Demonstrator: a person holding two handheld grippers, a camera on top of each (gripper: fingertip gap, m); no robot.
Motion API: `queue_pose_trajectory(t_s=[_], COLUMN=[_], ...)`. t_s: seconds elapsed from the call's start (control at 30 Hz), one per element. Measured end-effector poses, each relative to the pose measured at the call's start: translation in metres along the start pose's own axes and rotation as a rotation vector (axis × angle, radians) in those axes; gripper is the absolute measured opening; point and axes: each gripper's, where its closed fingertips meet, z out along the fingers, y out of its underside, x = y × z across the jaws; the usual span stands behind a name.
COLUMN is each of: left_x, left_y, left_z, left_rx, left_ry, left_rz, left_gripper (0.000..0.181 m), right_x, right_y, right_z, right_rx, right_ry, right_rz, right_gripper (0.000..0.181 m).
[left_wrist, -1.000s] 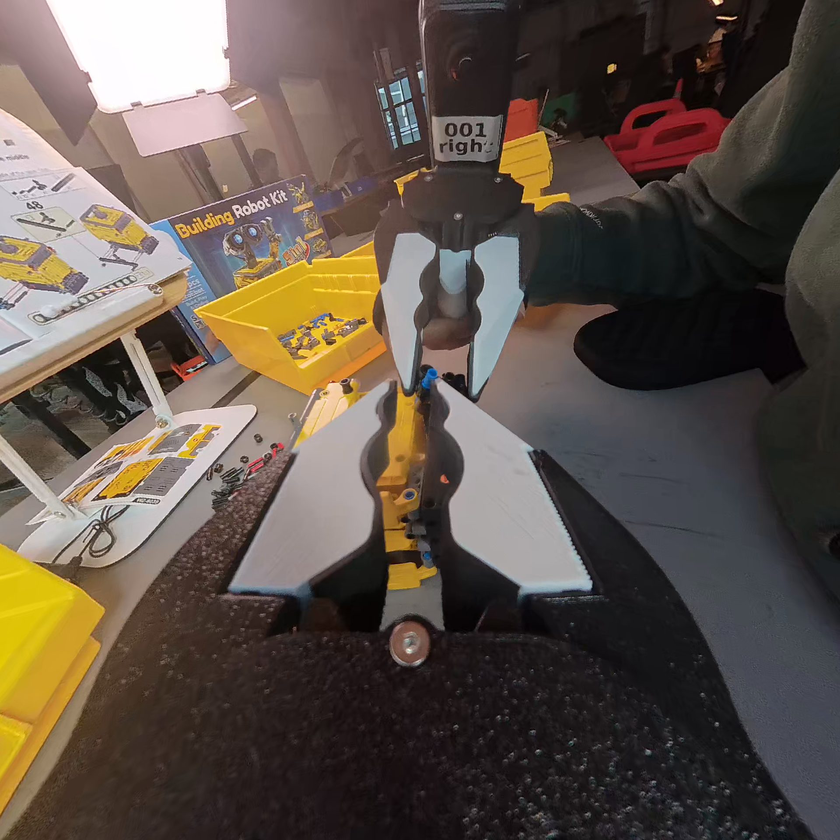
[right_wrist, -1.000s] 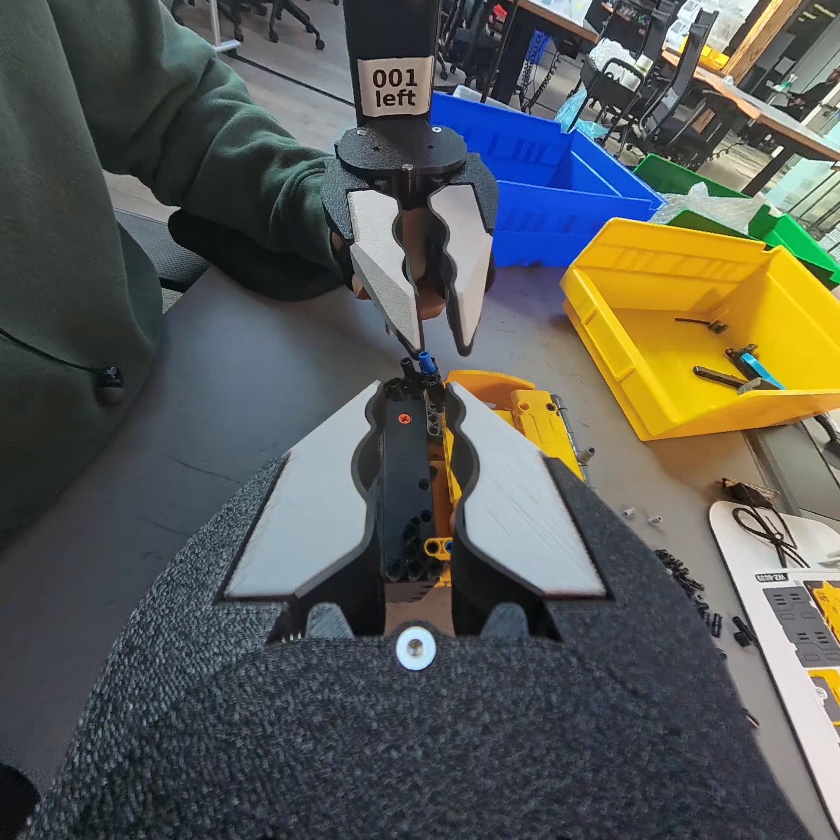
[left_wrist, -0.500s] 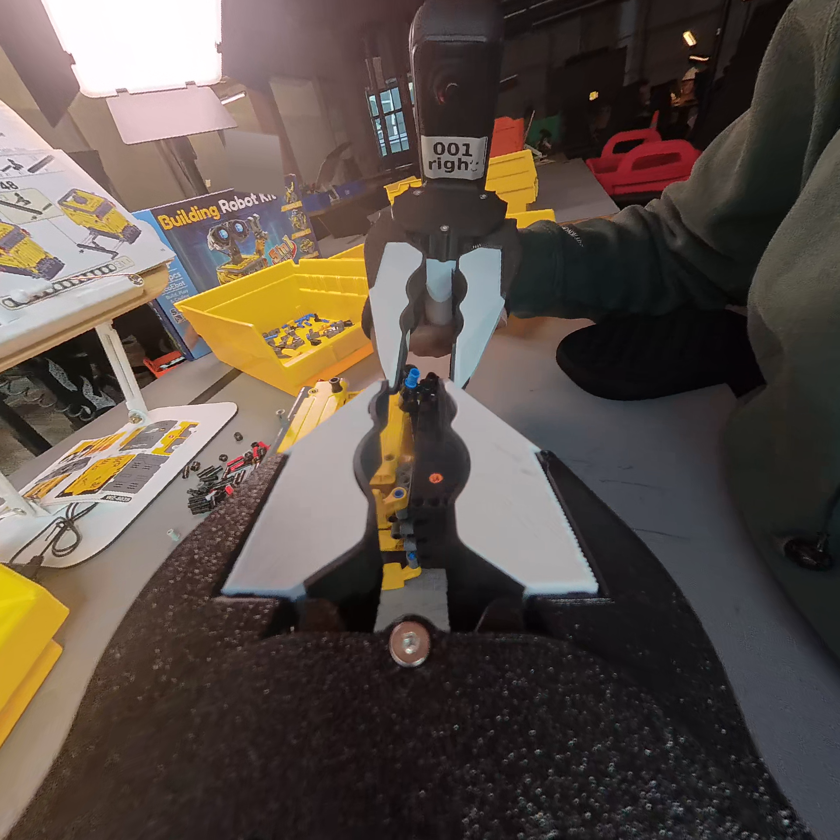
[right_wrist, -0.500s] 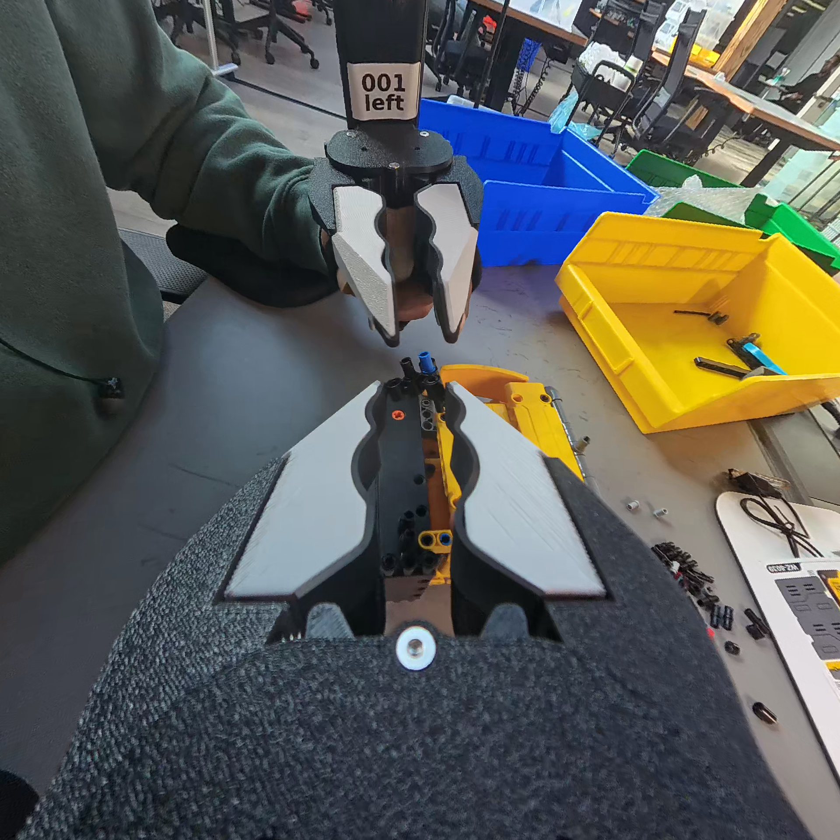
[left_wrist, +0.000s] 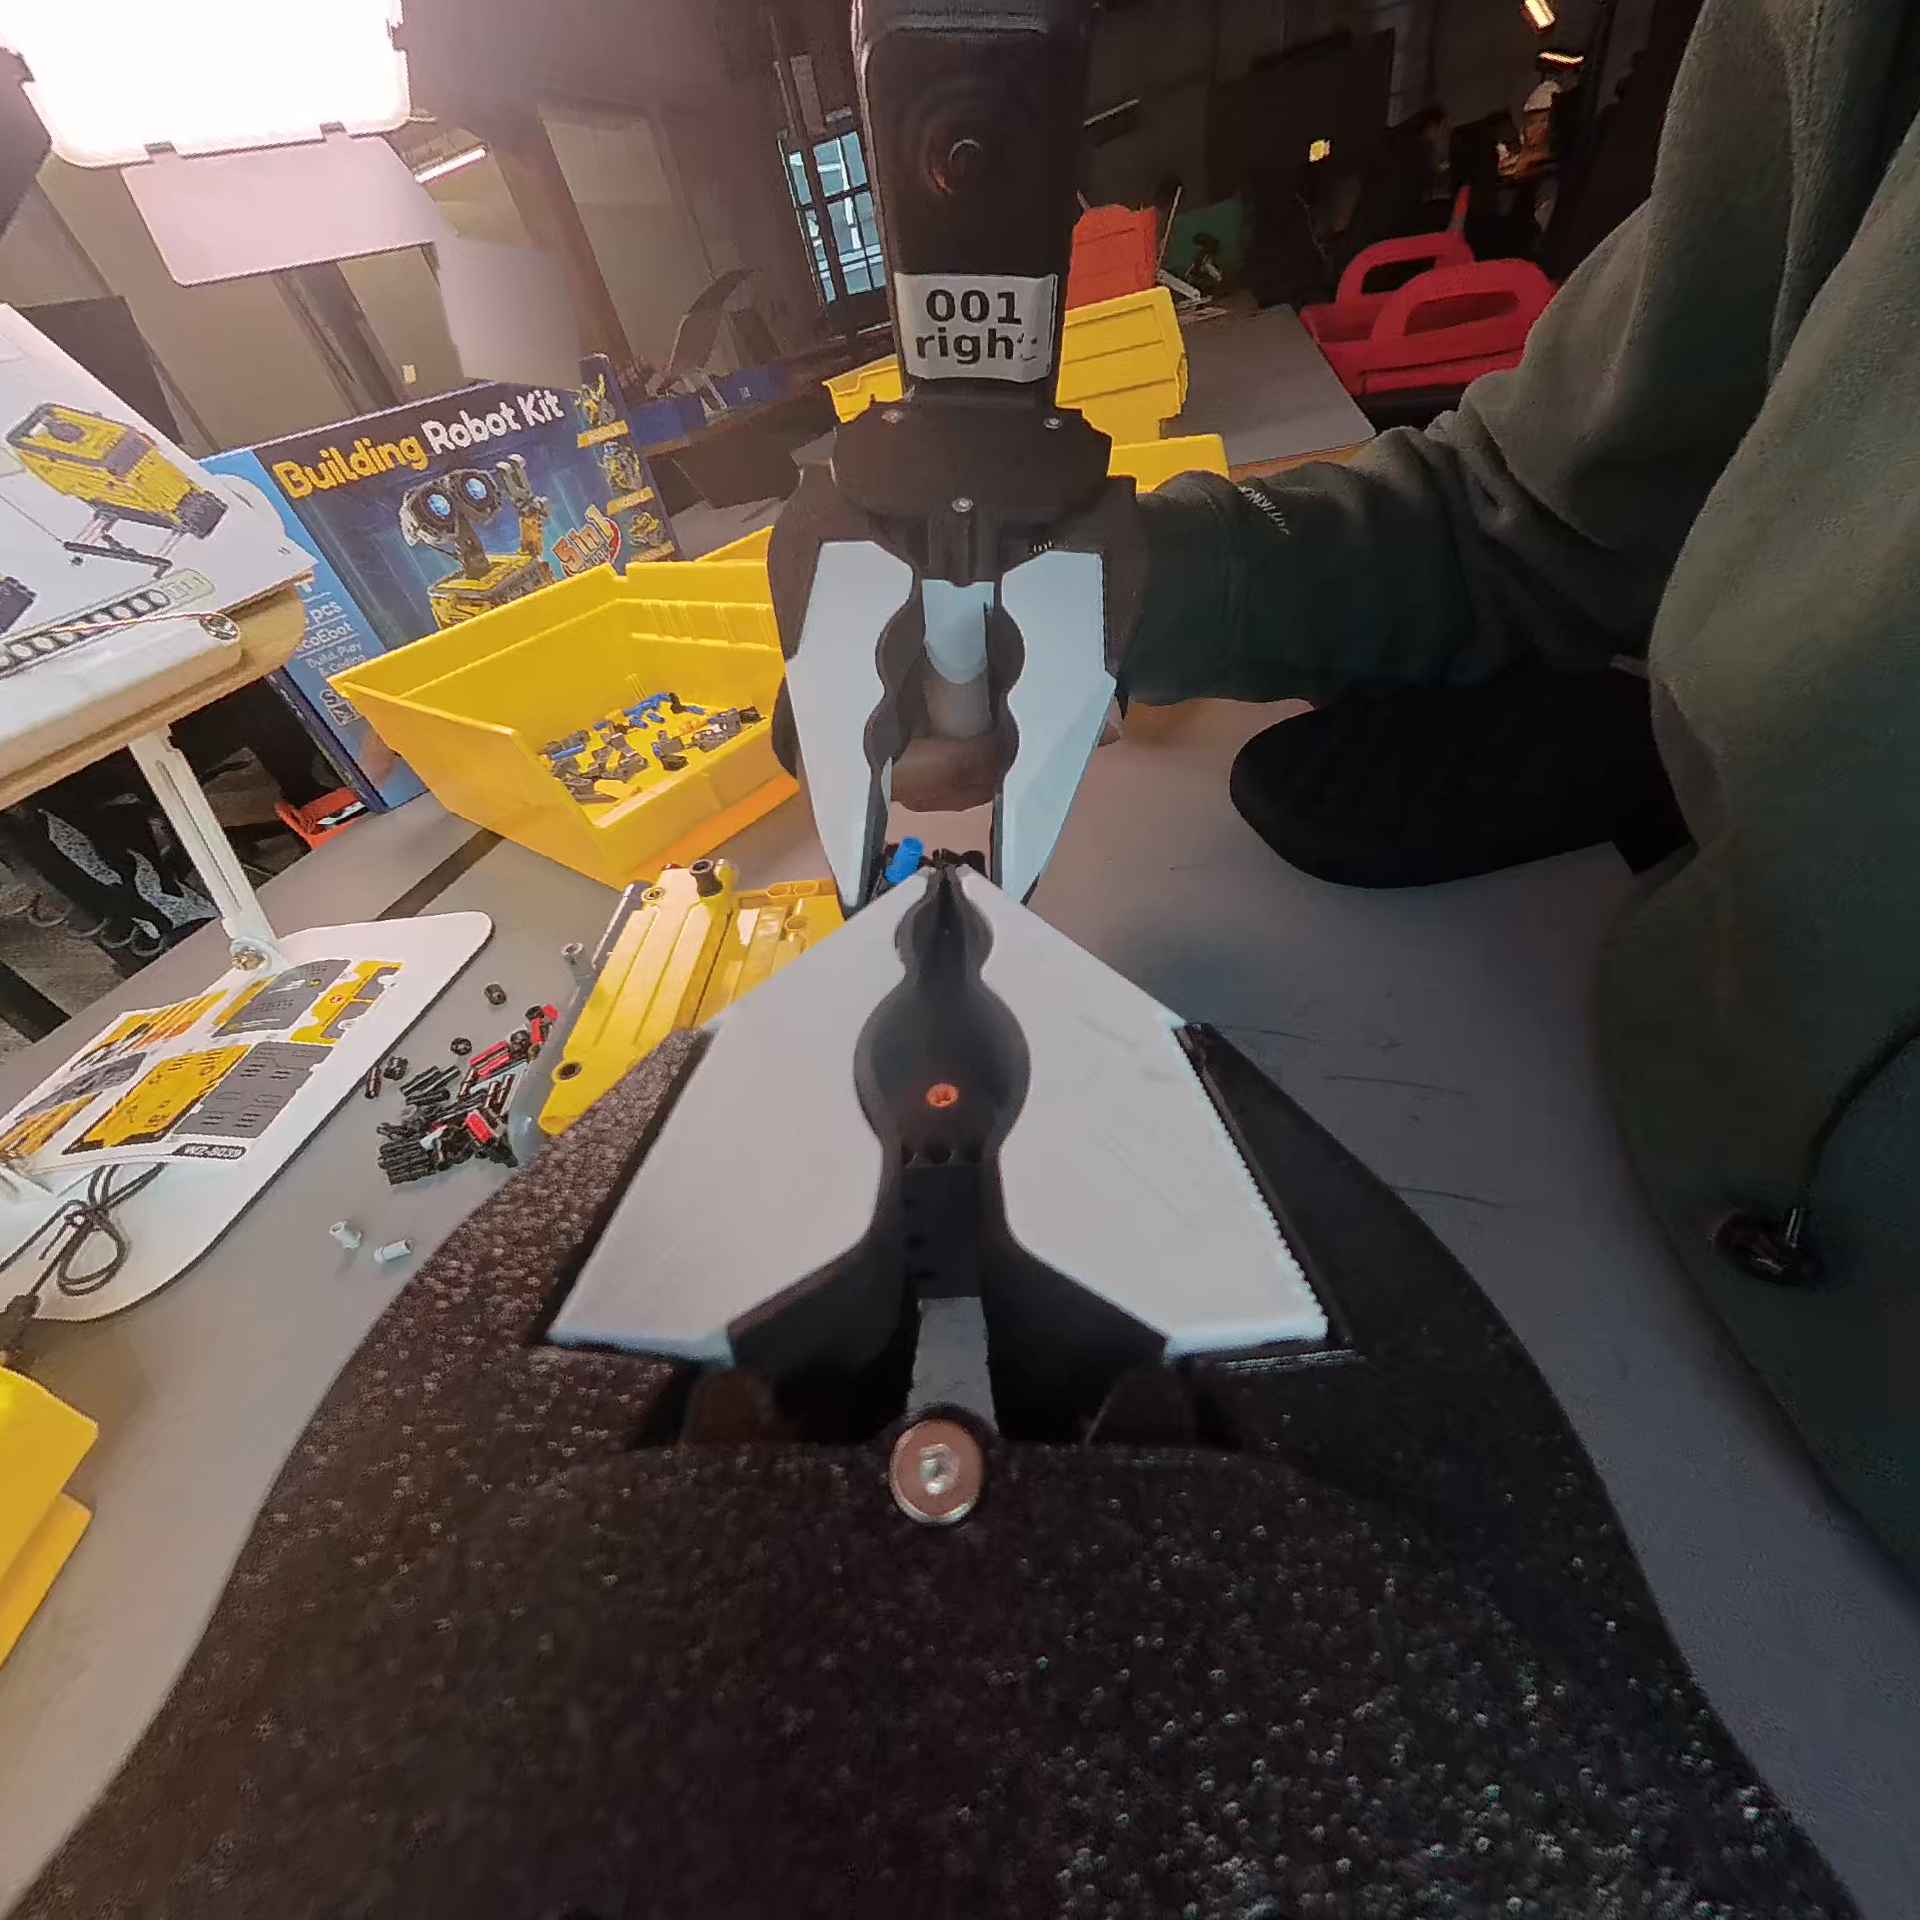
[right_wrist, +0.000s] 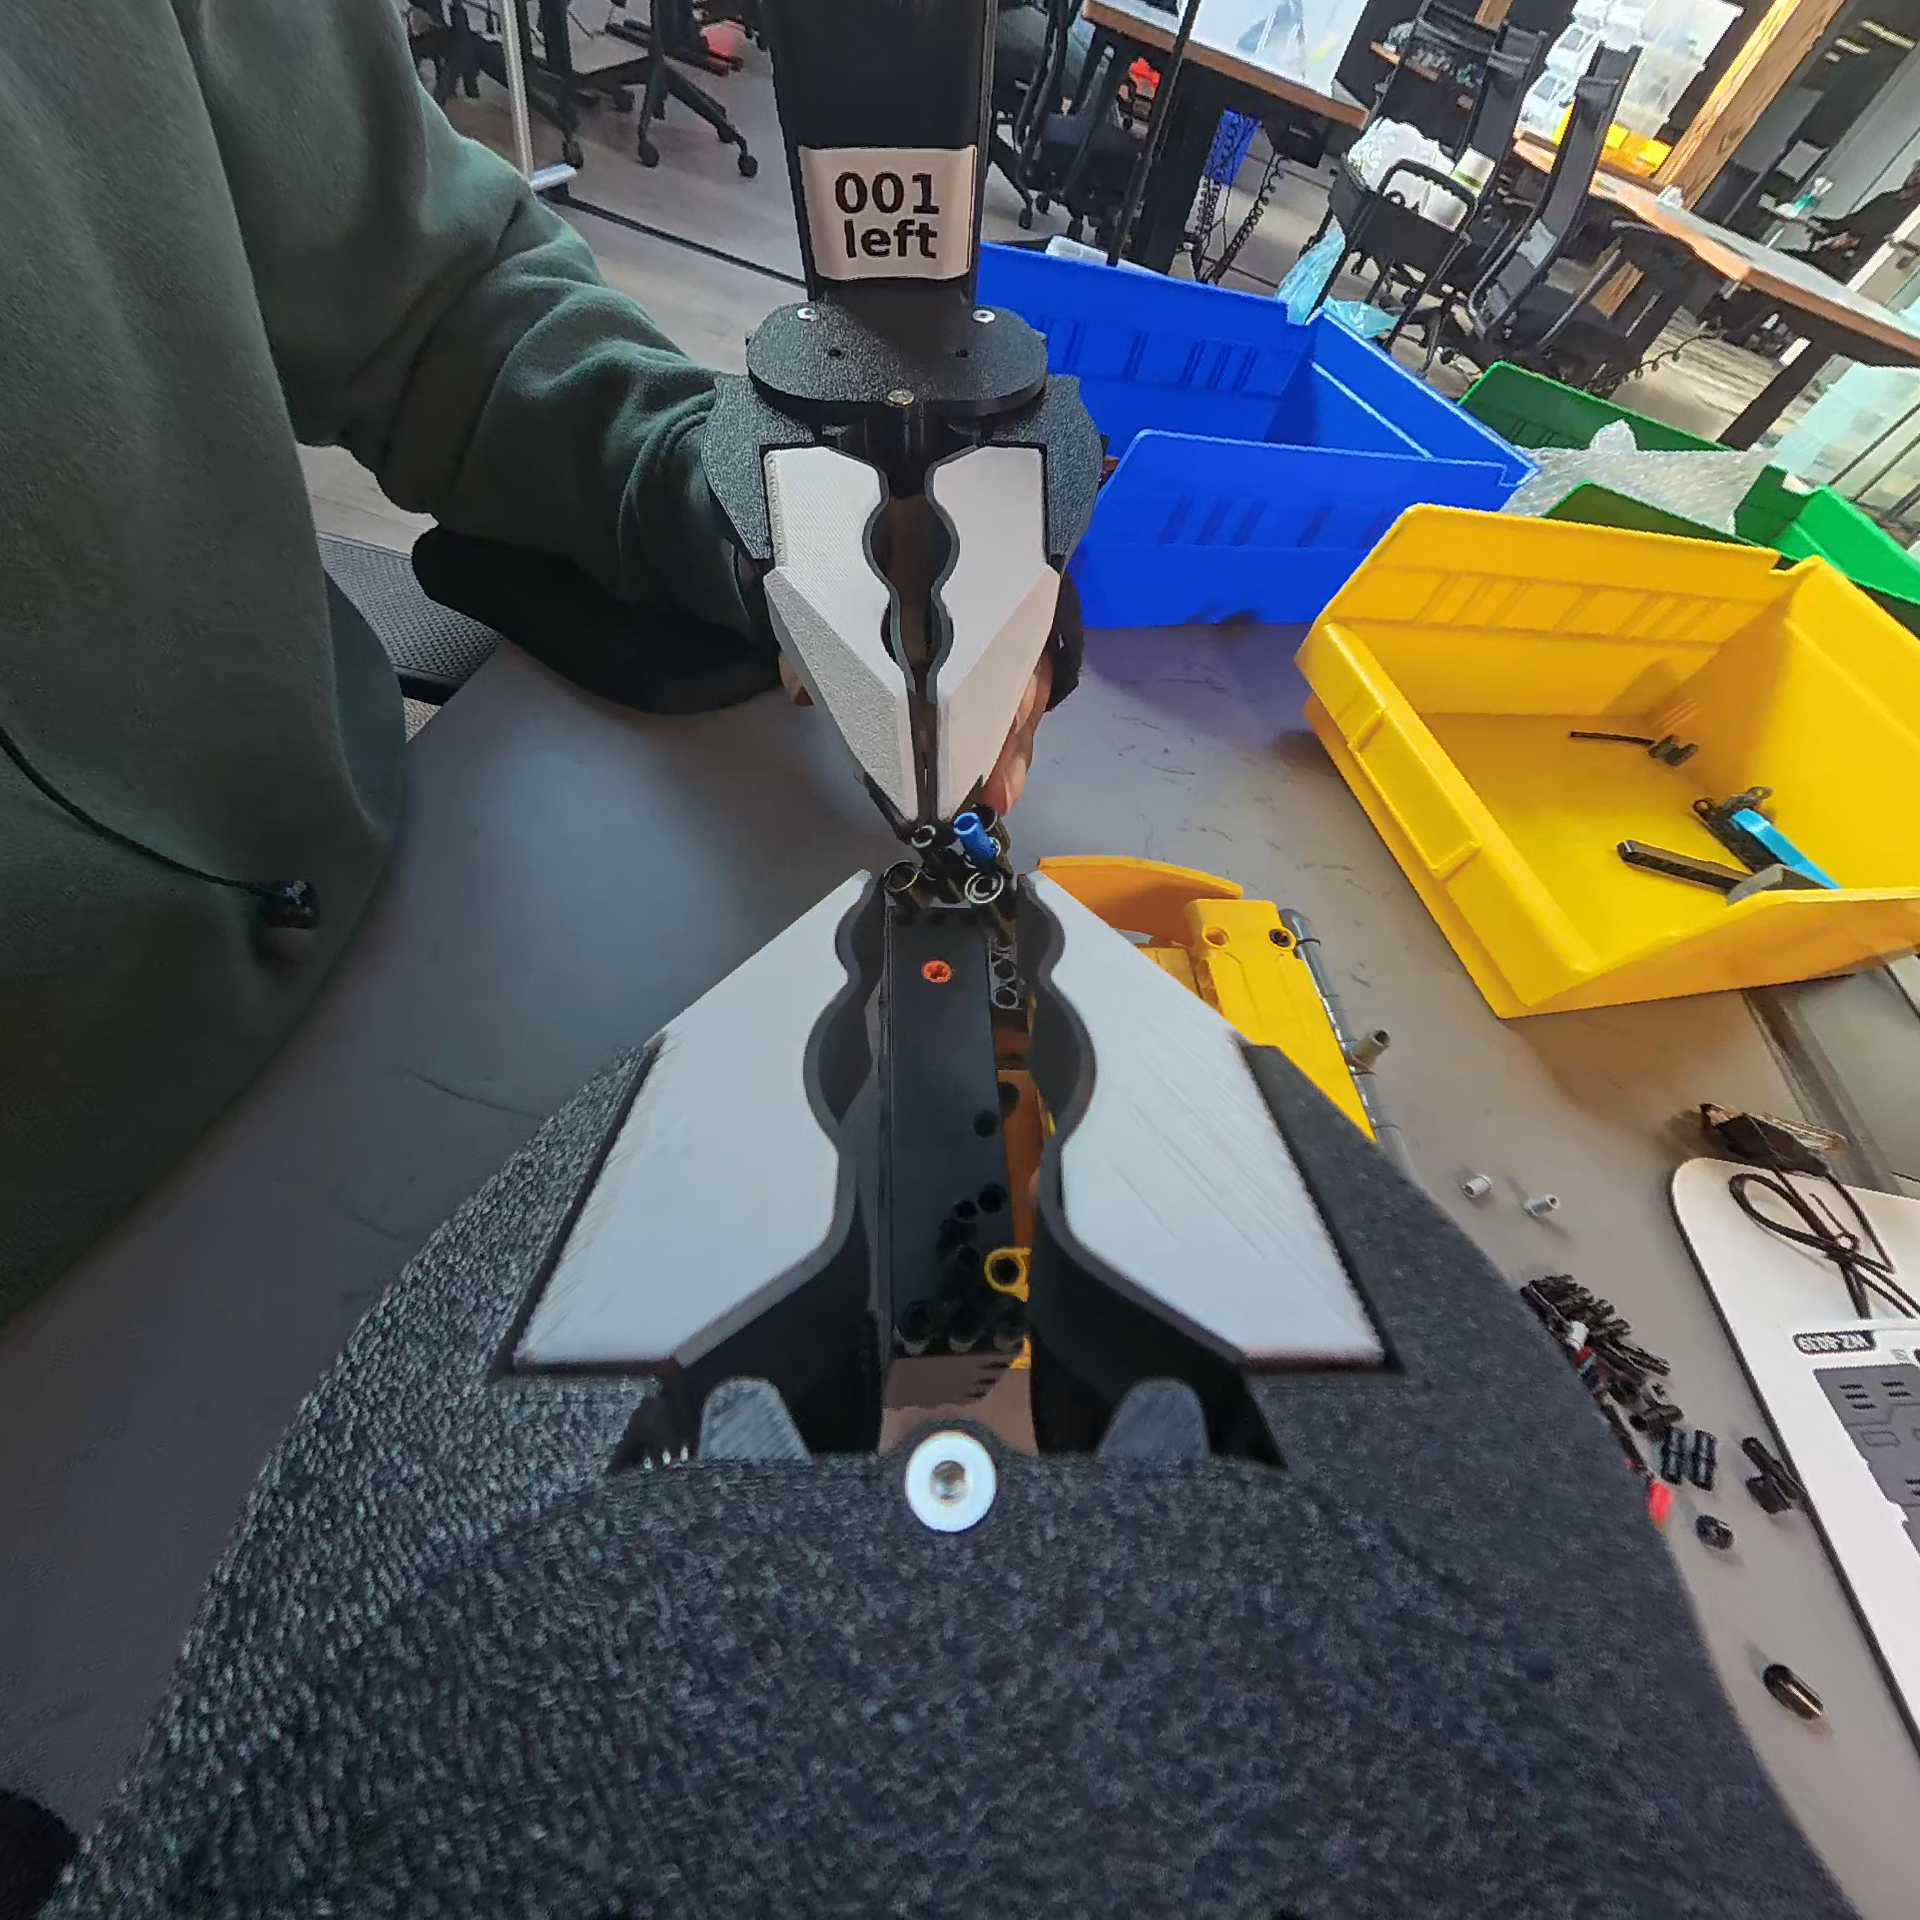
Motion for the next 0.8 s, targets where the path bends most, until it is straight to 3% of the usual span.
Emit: queue_pose_trajectory(t_s=[0.03, 0.33, 0.47, 0.63, 0.8], left_x=[-0.001, -0.005, -0.003, -0.006, -0.008], left_y=[0.001, 0.007, 0.008, 0.009, 0.010], left_z=[0.000, 0.001, 0.002, 0.001, -0.001], left_rx=[-0.002, -0.007, -0.015, -0.023, -0.037], left_ry=[-0.008, -0.014, -0.005, -0.020, -0.020], left_rz=[-0.002, -0.023, -0.024, -0.022, -0.026], left_gripper=[0.000, 0.002, 0.010, 0.007, 0.019], right_x=[0.001, 0.002, 0.004, 0.003, 0.001], right_y=[0.000, 0.004, 0.004, 0.002, 0.003], right_z=[-0.001, -0.002, -0.003, -0.004, -0.003], right_rx=[0.000, 0.000, 0.005, 0.017, 0.012], right_ry=[0.005, 0.003, 0.010, 0.005, 0.000], right_rz=[0.000, 0.001, 0.004, -0.003, -0.014], right_gripper=[0.024, 0.024, 0.025, 0.023, 0.012])
